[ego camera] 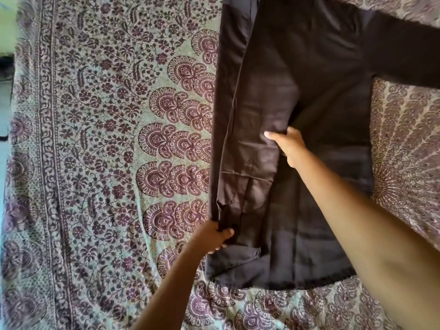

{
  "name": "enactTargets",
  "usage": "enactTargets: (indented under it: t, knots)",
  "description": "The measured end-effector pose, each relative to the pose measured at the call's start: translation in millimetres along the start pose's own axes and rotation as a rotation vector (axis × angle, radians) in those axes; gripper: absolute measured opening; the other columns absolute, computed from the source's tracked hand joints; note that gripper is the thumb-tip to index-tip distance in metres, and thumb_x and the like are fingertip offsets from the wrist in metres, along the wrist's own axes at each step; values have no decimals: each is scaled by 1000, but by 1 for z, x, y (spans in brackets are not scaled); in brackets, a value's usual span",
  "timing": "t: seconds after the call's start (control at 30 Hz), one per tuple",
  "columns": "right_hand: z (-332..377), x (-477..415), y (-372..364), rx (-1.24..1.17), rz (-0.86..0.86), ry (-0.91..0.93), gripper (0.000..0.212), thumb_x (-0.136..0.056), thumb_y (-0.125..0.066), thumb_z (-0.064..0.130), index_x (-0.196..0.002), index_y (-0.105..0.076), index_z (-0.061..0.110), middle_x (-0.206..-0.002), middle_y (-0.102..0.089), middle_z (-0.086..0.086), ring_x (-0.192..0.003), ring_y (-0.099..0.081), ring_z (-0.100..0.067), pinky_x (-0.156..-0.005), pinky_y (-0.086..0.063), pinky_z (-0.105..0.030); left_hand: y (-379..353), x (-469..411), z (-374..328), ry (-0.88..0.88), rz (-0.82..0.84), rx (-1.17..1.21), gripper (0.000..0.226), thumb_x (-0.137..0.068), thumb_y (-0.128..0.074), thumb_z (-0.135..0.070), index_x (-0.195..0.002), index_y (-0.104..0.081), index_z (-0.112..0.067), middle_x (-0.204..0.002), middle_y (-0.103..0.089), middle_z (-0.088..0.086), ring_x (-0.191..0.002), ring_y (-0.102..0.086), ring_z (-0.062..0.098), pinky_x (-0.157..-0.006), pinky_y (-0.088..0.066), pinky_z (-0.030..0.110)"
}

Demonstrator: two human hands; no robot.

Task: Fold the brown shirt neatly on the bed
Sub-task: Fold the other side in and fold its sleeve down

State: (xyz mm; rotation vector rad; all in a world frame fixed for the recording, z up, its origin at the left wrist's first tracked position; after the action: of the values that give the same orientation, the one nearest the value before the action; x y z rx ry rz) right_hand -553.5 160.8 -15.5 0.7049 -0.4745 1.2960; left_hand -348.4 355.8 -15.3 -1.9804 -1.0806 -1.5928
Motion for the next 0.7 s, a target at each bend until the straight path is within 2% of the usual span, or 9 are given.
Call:
enactTargets:
  t: [0.07, 0.13, 0.23, 0.33, 0.43, 0.5, 0.6, 0.63, 0.7]
  knots:
    - [-8, 3, 1, -27, -25, -18, 38, -77, -72, 9, -113, -61, 7, -102, -64, -3, -83, -60, -12, -56, -43, -16, 8, 3, -11, -26, -234, -199, 39, -90, -50, -47, -100, -64, -12, -89, -69, 9, -84, -67, 25, -70, -52, 32]
    - [-13, 4, 1, -17, -38, -25, 36, -76, -72, 8, -111, -62, 5, -105, -65, -7, -88, -60, -17, -57, -44, -18, 18, 6, -20, -37, -425, -207, 31, -90, -51, -44, -99, -62, -17, -97, -67, 9, -94, -63, 29, -73, -46, 32]
    - [-12, 6, -1, 12, -48, -1, 33, -76, -72, 6, -108, -63, 3, -104, -66, -10, -83, -61, -16, -52, -45, -14, 20, 2, -15, -65, -446, 11, 15, -86, -62, -31, -80, -61, -17, -88, -70, 12, -85, -67, 30, -75, -55, 36]
    - [-9, 8, -5, -1, 13, -6, 28, -78, -69, 4, -106, -62, 1, -91, -63, -5, -67, -58, -8, -45, -45, -8, 16, 4, -1, -11, -490, 168, 20, -83, -65, -24, -66, -55, -19, -81, -71, 16, -78, -68, 33, -73, -57, 43]
    - [-12, 8, -10, 47, 55, -7, 19, -78, -69, 3, -96, -63, 2, -78, -61, -2, -63, -56, -6, -43, -44, -8, 7, 3, 5, 52, -432, 179, 25, -85, -64, -27, -64, -51, -20, -78, -71, 12, -76, -70, 29, -76, -56, 36]
    - [-11, 7, -13, 56, 27, 9, 23, -78, -70, 4, -100, -64, -1, -73, -60, 2, -62, -55, -6, -45, -44, -9, 7, 0, 6, 62, -380, 249, 26, -85, -64, -23, -63, -52, -19, -69, -66, 9, -62, -68, 23, -68, -56, 30]
    - [-7, 5, -12, 18, 13, 31, 26, -80, -68, 5, -105, -63, -1, -80, -64, -1, -66, -57, -8, -55, -47, -15, 12, -4, 11, 60, -351, 368, 28, -84, -67, -14, -61, -53, -16, -57, -56, 4, -36, -55, 6, -47, -53, 22]
    - [-6, 4, -12, 15, 20, 31, 25, -80, -68, 5, -105, -64, 0, -87, -65, -4, -68, -58, -9, -55, -47, -14, 14, -4, 13, 67, -341, 325, 28, -84, -68, -13, -60, -53, -15, -55, -56, 2, -33, -53, 4, -46, -52, 21]
    - [-6, 5, -12, 29, 31, 23, 24, -81, -68, 7, -104, -65, 1, -94, -64, -7, -72, -59, -11, -48, -46, -11, 17, -4, 13, 92, -309, 214, 29, -82, -70, -20, -58, -55, -13, -53, -58, 1, -36, -55, 6, -54, -53, 25]
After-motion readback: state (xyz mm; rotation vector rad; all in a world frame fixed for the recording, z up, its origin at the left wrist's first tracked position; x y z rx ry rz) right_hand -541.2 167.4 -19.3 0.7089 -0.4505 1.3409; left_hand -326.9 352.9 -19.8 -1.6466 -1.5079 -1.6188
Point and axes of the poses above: each hand's wrist, its own x-axis away from the middle knuckle, its own y-axis out of the back of the hand, z = x × y, the point moved 3 cm from there along -x, towards the middle knuckle
